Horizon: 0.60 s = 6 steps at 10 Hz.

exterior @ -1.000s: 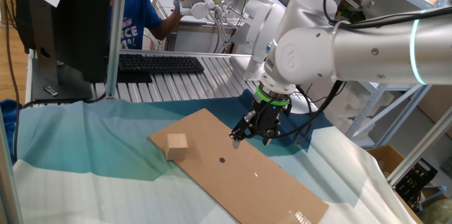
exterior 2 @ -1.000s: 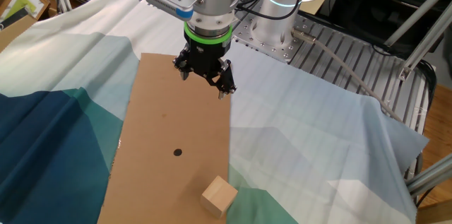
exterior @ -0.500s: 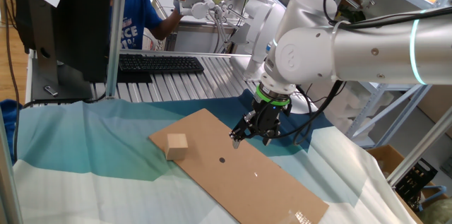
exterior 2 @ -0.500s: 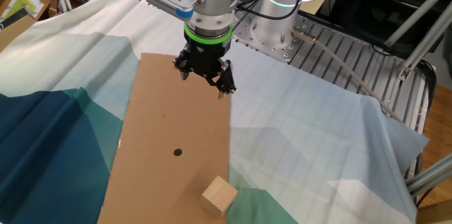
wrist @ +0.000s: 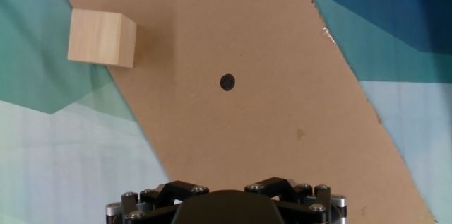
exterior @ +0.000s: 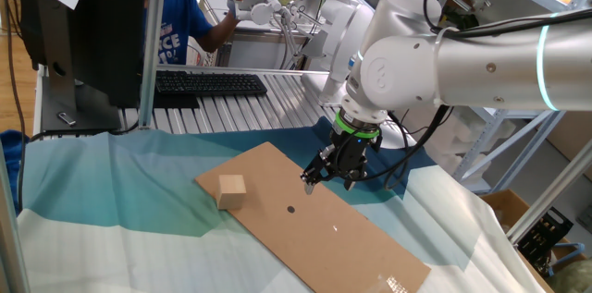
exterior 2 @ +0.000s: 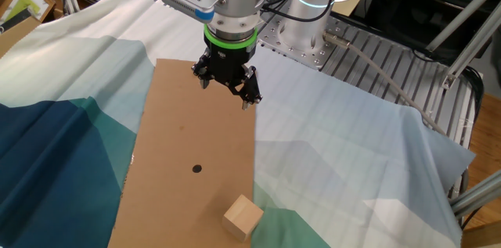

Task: Grab the block and place it at the designated location

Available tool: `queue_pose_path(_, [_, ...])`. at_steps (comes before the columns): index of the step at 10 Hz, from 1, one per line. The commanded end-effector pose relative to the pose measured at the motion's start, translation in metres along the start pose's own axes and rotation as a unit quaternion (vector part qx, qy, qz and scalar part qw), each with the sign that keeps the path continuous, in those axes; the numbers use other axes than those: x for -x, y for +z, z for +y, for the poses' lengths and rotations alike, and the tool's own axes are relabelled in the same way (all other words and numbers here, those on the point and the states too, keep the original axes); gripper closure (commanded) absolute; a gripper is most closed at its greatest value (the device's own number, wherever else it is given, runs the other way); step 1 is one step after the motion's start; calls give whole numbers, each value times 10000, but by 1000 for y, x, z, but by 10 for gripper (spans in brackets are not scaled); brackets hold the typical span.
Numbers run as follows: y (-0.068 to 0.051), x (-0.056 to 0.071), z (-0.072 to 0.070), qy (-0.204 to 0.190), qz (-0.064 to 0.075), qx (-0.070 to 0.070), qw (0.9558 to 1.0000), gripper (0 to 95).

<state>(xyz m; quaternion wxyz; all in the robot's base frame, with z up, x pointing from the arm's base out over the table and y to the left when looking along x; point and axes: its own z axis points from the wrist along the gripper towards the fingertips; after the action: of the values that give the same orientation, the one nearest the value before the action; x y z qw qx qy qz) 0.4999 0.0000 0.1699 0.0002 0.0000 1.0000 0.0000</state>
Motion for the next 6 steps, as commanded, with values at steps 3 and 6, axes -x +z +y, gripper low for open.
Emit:
queue_pose_path(3, [0,0,0,1218,-3,-67,9925,950])
queue_pose_path(6, [0,0,0,1203,-1,-67,9927,950])
